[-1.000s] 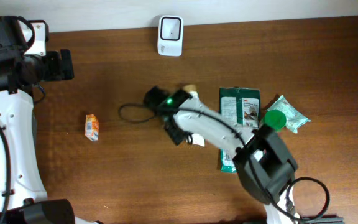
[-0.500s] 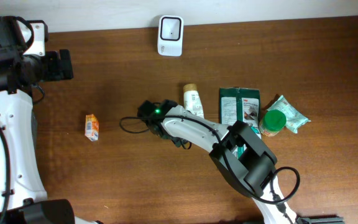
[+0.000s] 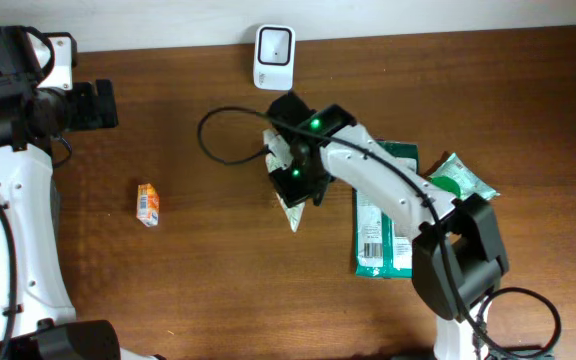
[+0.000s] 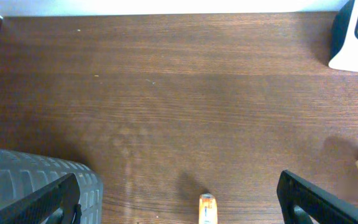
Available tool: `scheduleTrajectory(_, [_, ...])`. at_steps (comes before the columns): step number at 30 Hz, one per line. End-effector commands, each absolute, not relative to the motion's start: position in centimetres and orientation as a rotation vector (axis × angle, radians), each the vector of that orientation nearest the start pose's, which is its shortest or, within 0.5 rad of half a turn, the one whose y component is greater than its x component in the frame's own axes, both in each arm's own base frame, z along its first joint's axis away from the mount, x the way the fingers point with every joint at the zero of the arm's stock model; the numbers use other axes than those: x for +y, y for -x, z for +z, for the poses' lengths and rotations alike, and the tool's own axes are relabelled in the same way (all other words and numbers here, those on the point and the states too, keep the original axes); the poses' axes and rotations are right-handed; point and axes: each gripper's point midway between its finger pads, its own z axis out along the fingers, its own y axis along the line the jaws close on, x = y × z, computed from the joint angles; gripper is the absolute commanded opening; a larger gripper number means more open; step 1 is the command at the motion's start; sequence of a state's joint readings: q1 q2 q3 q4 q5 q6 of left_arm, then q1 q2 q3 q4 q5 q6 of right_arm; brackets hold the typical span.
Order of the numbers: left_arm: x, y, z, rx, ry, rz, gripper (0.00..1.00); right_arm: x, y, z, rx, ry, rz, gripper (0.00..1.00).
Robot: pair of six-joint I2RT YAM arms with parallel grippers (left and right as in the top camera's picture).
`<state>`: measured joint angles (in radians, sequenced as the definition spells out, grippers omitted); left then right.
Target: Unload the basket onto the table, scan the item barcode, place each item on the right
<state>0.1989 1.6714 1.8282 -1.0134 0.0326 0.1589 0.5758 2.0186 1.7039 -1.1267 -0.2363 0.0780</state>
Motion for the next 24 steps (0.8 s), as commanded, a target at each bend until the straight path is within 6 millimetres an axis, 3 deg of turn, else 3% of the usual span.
scheduleTrajectory(1, [8.5,-43.1,29.7,2.407,0.062,0.127,0.99,23.7,-34.9,10.4,2.879,0.716,0.059,0.04])
scheduleTrajectory(4, [8.5,-43.1,29.7,2.407,0.062,0.127,0.99,21.5,-36.0,9.0,2.741,0.738,-0.479,0.04])
scheduleTrajectory(5, [8.5,-43.1,29.7,2.406,0.062,0.127,0.99,21.3,-36.0,8.1,2.708,0.775,-0.59,0.04])
scheduleTrajectory(8, [8.5,-43.1,29.7,2.406,0.062,0.127,0.99,23.4,-34.3,4.7,2.661,0.971,-0.734,0.05])
scheduleTrajectory(9, [8.5,-43.1,29.7,2.407,0.062,0.127,0.99,24.3,-33.7,4.4,2.644,1.012,-0.728,0.27])
scheduleTrajectory(10, [8.5,-43.1,29.7,2.407,0.062,0.127,0.99,25.5,-33.1,4.2,2.65,1.036,-0.67,0.36])
scheduleTrajectory(12, [8.5,-43.1,29.7,2.407,0.062,0.127,0.99,28.3,-32.2,5.7,2.746,0.995,-0.361,0.38])
scheduleTrajectory(14, [8.5,-43.1,29.7,2.407,0.062,0.127,0.99,29.1,-32.9,8.6,2.811,0.916,-0.079,0.46])
scheduleTrajectory(17, [8.5,-43.1,29.7,2.406,0.062,0.127,0.99,25.3,-35.6,10.6,2.956,0.603,0.273,0.46])
scheduleTrajectory(19, [8.5,-43.1,29.7,2.407,0.062,0.127,0.99,22.6,-37.5,9.6,3.019,0.387,0.534,0.5])
scheduleTrajectory(21, [8.5,-43.1,29.7,2.407,0.062,0.127,0.99,21.3,-38.0,8.6,3.019,0.325,0.695,0.5])
scheduleTrajectory(24, [8.4,-43.1,29.7,2.406,0.06,0.121,0.99,20.4,-38.1,6.5,3.018,0.301,0.715,0.5])
